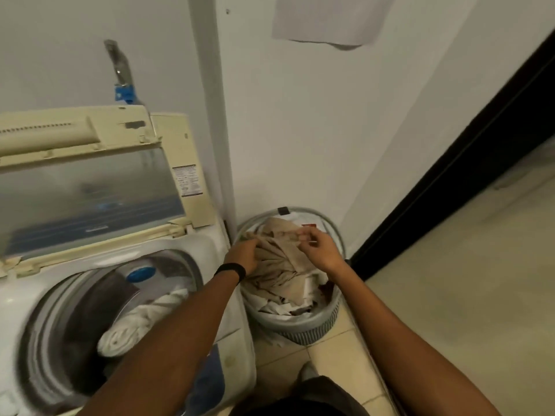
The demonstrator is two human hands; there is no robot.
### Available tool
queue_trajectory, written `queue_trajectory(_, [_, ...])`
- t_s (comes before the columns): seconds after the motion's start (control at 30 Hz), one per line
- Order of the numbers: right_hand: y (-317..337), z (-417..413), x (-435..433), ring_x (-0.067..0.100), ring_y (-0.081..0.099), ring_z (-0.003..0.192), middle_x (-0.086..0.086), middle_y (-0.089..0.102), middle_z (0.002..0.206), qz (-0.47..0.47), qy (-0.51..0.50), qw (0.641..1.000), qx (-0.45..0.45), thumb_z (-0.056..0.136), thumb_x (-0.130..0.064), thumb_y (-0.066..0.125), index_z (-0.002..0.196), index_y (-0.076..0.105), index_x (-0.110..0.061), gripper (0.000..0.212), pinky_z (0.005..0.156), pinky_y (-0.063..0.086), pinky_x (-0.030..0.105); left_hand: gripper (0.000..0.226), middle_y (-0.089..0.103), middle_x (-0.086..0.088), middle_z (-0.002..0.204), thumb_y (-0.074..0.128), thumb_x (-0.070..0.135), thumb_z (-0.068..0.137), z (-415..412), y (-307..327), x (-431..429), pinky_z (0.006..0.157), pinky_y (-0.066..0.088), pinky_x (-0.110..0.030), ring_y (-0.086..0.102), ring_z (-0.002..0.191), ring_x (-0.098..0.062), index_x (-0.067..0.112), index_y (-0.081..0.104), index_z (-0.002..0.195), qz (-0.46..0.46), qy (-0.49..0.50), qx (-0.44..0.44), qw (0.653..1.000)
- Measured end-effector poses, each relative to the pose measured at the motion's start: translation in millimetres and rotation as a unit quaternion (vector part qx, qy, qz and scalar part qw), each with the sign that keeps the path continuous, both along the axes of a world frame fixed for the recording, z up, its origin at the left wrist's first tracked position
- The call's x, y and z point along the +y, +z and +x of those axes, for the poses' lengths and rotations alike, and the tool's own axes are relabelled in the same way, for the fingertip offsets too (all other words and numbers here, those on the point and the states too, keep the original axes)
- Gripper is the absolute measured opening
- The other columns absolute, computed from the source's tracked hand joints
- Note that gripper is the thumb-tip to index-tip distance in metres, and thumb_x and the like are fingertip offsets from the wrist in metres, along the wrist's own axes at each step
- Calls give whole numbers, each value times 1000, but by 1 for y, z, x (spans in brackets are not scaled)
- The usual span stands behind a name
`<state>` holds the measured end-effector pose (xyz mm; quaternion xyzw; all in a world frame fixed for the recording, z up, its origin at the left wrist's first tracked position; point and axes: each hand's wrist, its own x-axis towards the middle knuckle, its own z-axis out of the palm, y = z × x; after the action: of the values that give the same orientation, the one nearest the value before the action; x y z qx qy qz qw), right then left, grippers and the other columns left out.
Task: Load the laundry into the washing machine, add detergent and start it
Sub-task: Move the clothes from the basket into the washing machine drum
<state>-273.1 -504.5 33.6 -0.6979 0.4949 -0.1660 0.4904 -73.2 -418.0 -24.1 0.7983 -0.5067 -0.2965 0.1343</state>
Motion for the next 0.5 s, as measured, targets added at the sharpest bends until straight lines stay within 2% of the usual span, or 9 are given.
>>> queue_trajectory(0.03, [-3, -8, -3, 20, 66, 102, 12, 70, 110, 4, -14, 1000, -8, 91, 3, 63, 111, 69, -15, 27, 89, 53, 25, 37, 67, -10, 130, 65, 24, 95, -1, -8, -1, 98, 51, -38, 62, 119, -34, 22, 63, 132, 7, -3, -5, 1000])
queue_trajectory(0.1, [0, -20, -6, 19, 65, 96, 7, 70, 101, 4, -24, 1000, -10, 91, 4, 62, 101, 67, -25, 31, 91, 53, 29, 26, 70, -12, 122, 62, 25, 97, -2, -18, -3, 93, 53, -37, 64, 112, -33, 17, 70, 120, 15, 18, -11, 1000])
queue_trajectory(0.2, [-2, -27, -8, 21, 65, 94, 1, 68, 96, 8, -20, 1000, 8, 91, 1, 64, 105, 69, -26, 31, 92, 54, 37, 14, 74, -9, 103, 66, 25, 95, 3, -13, -15, 86, 54, -35, 67, 99, -30, 13, 74, 97, -1, 70, 29, 997])
queue_trajectory(0.33, [1, -10, -2, 25, 65, 91, 9, 65, 98, 10, 30, 999, -12, 88, 0, 71, 113, 68, -16, 29, 82, 56, 32, 6, 73, 3, 85, 78, 23, 89, 6, 28, -38, 79, 51, -26, 67, 87, -17, 20, 77, 84, -83, 60, 156, 982])
queue_trajectory(0.37, [0, -2, 0, 23, 66, 89, 8, 66, 98, 2, 51, 999, -12, 86, -3, 75, 115, 66, -13, 32, 81, 59, 32, 8, 72, 3, 82, 78, 23, 89, 5, 41, -42, 76, 53, -27, 68, 85, -18, 22, 76, 82, -104, 53, 176, 978])
queue_trajectory(0.43, [4, 13, 8, 11, 63, 85, -4, 63, 97, -11, 82, 997, -5, 84, -9, 81, 124, 58, -11, 46, 74, 56, 18, 11, 72, 1, 81, 76, 19, 91, -2, 64, -50, 73, 58, -26, 70, 85, -21, 22, 74, 80, -134, 42, 216, 966])
queue_trajectory(0.5, [5, 28, 13, 7, 61, 89, -9, 60, 101, -16, 65, 997, -29, 82, -15, 83, 129, 47, -11, 59, 70, 51, 11, 18, 70, 4, 77, 75, 15, 93, -7, 82, -54, 67, 54, -15, 68, 78, -12, 20, 71, 76, -164, 45, 250, 953])
